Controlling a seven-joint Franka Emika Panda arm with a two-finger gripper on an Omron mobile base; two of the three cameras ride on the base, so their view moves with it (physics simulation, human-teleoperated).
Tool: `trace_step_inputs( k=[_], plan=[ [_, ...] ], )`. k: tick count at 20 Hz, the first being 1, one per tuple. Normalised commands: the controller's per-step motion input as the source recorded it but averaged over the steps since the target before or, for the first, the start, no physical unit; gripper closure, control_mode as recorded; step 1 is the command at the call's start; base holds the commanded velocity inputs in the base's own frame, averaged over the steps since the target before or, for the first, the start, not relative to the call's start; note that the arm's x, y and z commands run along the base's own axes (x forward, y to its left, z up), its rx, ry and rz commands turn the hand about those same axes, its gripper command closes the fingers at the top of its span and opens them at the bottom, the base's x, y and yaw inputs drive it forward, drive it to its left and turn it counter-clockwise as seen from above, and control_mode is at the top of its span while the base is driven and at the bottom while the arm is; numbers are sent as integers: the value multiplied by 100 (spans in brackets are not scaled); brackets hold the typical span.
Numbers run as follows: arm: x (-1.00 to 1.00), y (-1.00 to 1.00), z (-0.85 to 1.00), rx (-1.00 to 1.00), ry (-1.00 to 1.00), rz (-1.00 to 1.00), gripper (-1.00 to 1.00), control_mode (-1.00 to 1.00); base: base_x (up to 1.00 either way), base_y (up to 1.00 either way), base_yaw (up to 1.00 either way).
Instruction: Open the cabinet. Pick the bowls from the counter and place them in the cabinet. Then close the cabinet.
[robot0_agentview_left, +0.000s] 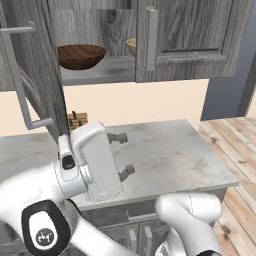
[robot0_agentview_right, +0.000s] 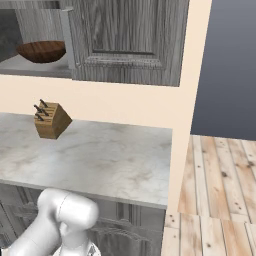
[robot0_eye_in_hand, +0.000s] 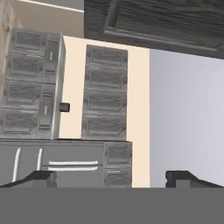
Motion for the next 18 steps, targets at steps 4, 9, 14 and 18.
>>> trace_step_inputs(
  k=[4, 9, 14, 18],
  plan=[
    [0, 74, -21, 0, 0, -3, -100, -100, 0, 0, 0],
    [4, 78, -8, 0, 0, -1, -100, -100, 0, 0, 0],
    [15, 76, 0, 0, 0, 0, -100, -100, 0, 0, 0],
    [27, 69, -3, 0, 5, 0, -100, -100, 0, 0, 0]
  ],
)
